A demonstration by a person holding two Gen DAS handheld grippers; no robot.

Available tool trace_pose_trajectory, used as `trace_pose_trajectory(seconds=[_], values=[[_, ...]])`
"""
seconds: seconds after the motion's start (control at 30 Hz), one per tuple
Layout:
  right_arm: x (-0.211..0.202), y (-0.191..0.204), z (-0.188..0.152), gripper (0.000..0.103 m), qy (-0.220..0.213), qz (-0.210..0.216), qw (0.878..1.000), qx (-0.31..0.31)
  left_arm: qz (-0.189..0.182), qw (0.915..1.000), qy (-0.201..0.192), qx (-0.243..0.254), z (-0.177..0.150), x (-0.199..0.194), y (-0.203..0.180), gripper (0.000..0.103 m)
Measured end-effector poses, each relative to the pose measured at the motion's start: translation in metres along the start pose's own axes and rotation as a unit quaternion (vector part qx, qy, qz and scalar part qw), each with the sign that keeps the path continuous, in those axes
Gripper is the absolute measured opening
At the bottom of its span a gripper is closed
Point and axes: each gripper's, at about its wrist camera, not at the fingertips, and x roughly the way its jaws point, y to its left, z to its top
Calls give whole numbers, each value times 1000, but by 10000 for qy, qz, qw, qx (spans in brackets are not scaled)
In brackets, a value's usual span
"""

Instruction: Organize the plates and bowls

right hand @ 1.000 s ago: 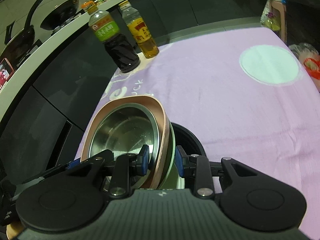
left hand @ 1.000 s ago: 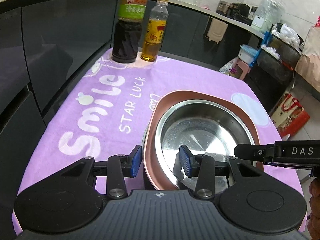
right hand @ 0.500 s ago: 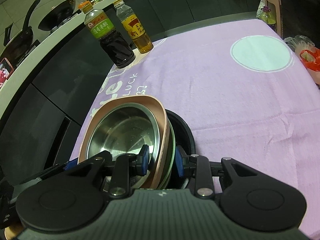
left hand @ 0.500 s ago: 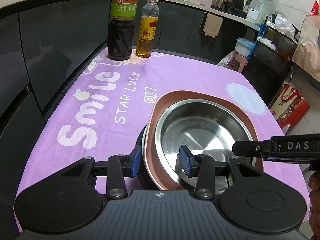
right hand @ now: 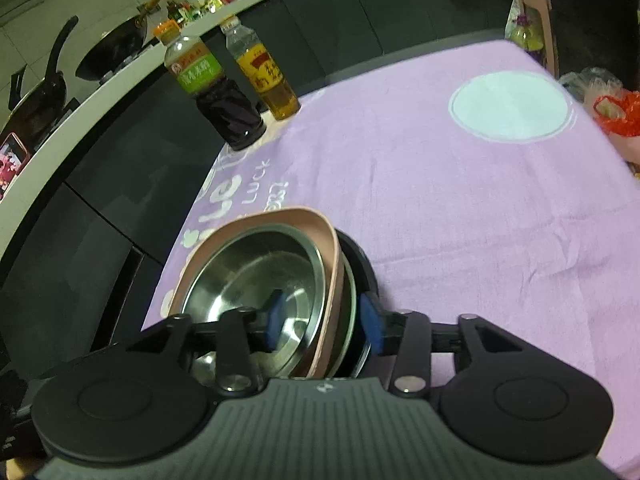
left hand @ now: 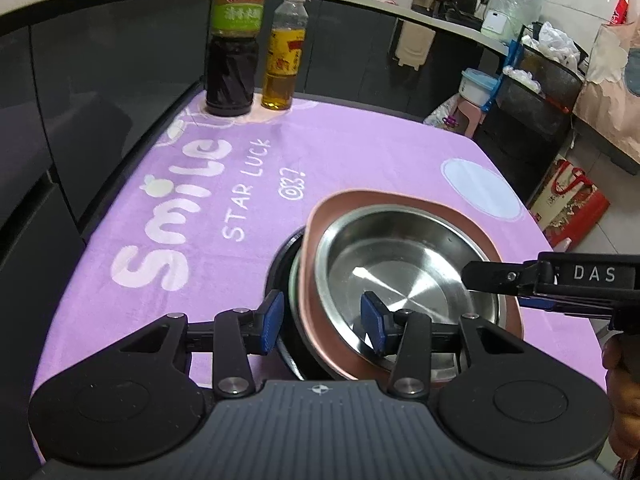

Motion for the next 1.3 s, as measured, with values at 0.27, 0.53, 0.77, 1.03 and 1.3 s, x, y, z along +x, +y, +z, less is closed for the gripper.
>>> trace_pose_trajectory(seconds=[0.27,0.53,0.77,1.03,1.3], values=[[4,-2,-4,44,-70,-141,9999,30,10,9999,-72,-137,3,-2,9,44],[17,-5,-6,47,256,-104,9995,161,-209,9990,211,-343,-1,15,16,51],[21,-8,-7,48,281,79,9991,314,-338,9979,124,-540,-2,19,25,60],[21,-5,-8,48,247,65,9995,206,-813,9897,333,-1135,-4,32,37,70],[20,-3,-9,48,209,20,9997,122,-911,9906,217,-997,-7,29,27,59]])
